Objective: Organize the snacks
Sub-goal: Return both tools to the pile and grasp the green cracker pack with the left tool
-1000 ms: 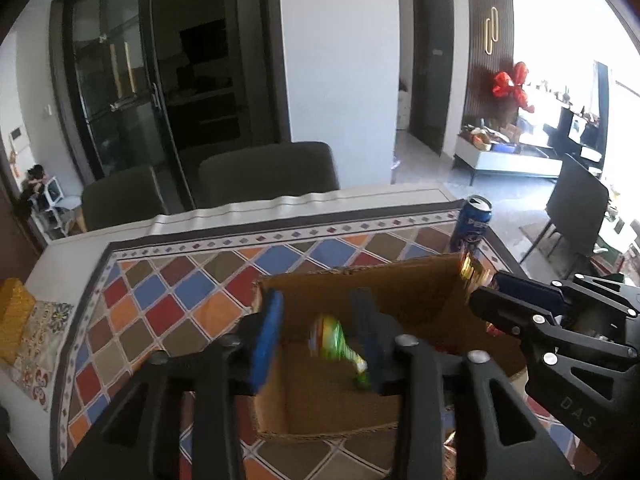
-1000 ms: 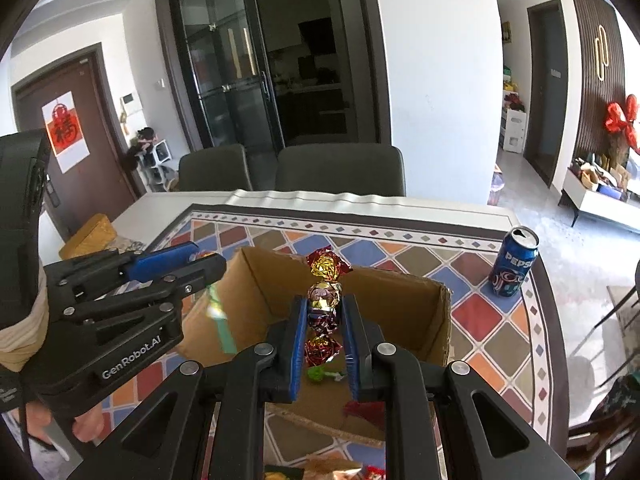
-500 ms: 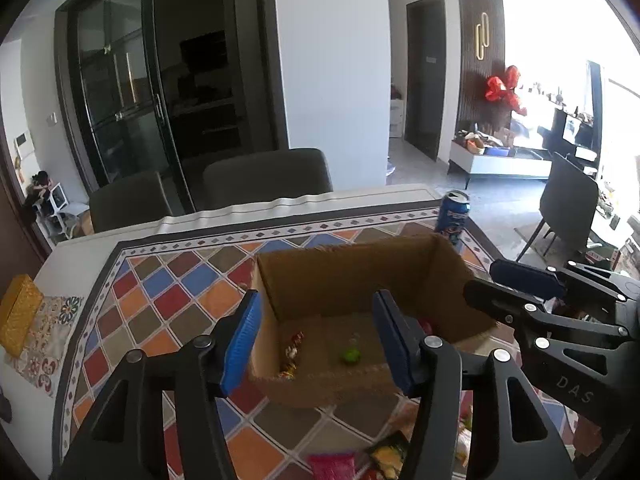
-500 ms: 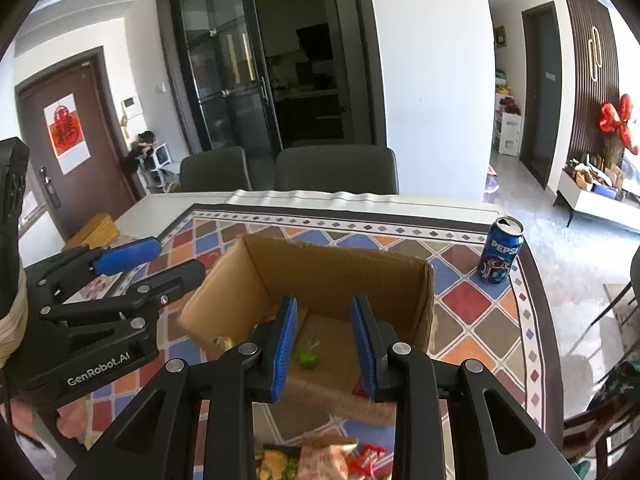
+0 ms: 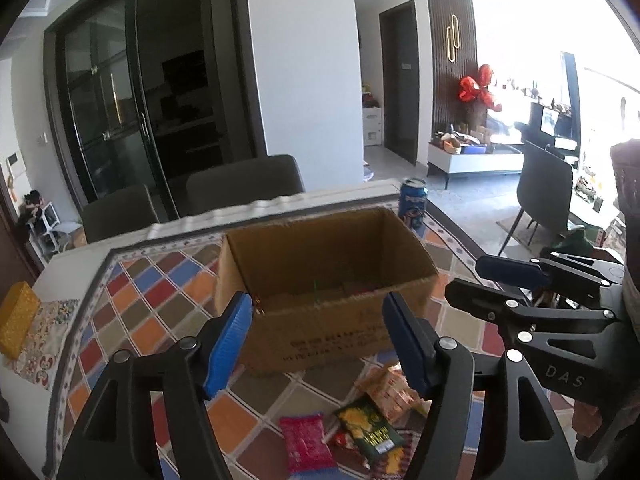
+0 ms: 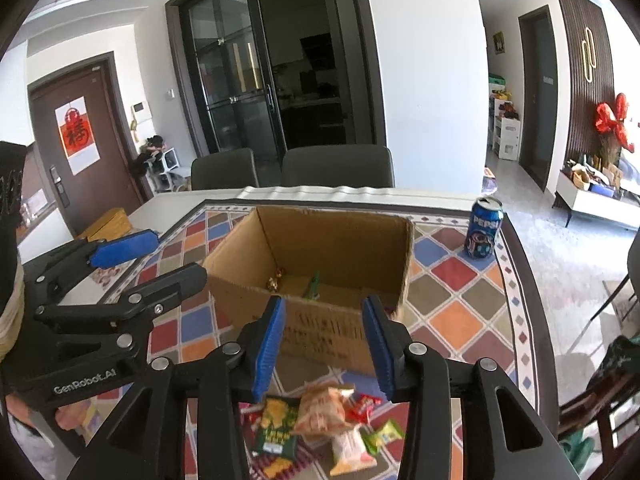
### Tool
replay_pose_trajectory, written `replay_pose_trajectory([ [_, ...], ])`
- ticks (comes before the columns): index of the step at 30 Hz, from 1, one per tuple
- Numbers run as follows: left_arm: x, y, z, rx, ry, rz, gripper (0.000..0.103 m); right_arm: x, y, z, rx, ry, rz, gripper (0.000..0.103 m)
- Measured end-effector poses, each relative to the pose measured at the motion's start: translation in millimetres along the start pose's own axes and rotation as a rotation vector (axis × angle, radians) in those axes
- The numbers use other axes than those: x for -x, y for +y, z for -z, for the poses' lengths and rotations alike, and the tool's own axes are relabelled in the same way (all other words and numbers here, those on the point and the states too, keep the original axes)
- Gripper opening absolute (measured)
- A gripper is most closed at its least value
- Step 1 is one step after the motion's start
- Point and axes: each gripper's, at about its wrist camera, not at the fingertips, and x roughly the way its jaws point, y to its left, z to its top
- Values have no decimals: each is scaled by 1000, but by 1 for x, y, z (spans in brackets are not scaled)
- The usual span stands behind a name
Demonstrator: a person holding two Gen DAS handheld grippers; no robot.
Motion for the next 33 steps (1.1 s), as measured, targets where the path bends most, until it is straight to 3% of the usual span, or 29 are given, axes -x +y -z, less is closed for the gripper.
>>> replay_pose_trajectory([
  [12, -11, -22, 51, 3, 110, 42, 69, 4, -8, 52, -10, 70, -6, 42],
  [33, -74, -45, 124, 20, 313, 96, 69, -45, -35, 126, -58, 277, -8, 42],
])
